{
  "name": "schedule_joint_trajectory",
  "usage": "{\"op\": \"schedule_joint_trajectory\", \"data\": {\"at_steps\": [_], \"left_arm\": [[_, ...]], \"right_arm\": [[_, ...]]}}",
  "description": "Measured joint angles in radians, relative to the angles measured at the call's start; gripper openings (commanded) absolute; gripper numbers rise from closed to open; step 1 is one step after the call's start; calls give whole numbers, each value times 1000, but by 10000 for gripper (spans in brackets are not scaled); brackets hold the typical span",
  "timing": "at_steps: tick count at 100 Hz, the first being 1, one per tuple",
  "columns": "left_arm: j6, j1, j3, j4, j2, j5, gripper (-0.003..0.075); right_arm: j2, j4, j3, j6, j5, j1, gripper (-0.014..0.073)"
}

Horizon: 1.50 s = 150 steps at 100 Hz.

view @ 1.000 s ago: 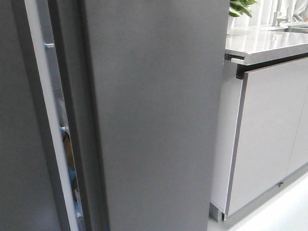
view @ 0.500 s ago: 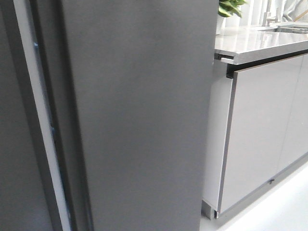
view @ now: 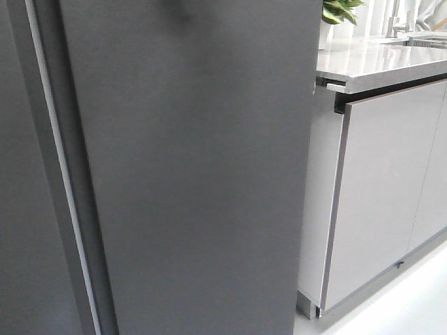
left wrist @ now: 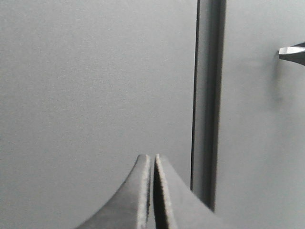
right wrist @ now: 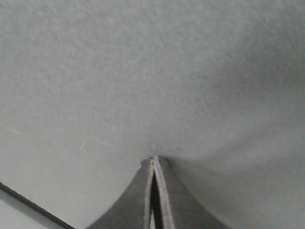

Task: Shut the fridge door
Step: 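Push the door flush against the fridge with the right gripper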

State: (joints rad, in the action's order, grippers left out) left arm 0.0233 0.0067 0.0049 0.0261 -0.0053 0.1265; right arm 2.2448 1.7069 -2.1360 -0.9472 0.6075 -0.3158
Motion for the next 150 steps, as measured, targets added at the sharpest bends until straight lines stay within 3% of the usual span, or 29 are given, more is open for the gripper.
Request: {"op": "schedule_joint_trajectory", "data": {"at_steps": [27,45,71,104,135,150], "left_arm": [[0,0,0,0,0,0,-20],[0,0,0,0,0,0,-20],[0,0,0,0,0,0,-20],[0,0,0,0,0,0,-20],[0,0,0,0,0,0,-20],[0,0,0,0,0,0,-20]], "right_arm": [[-2,-57,-4,0,14,0,-46],[-6,-117,-19,30,163,20,-46],[-93,-467,-44,291,373,73,-46],[-322,-1084,-50,600,501,89,-46],[-561,-1260,-44,657,575,205,-46],[-691,-1293,51,665,575,284,-46]]}}
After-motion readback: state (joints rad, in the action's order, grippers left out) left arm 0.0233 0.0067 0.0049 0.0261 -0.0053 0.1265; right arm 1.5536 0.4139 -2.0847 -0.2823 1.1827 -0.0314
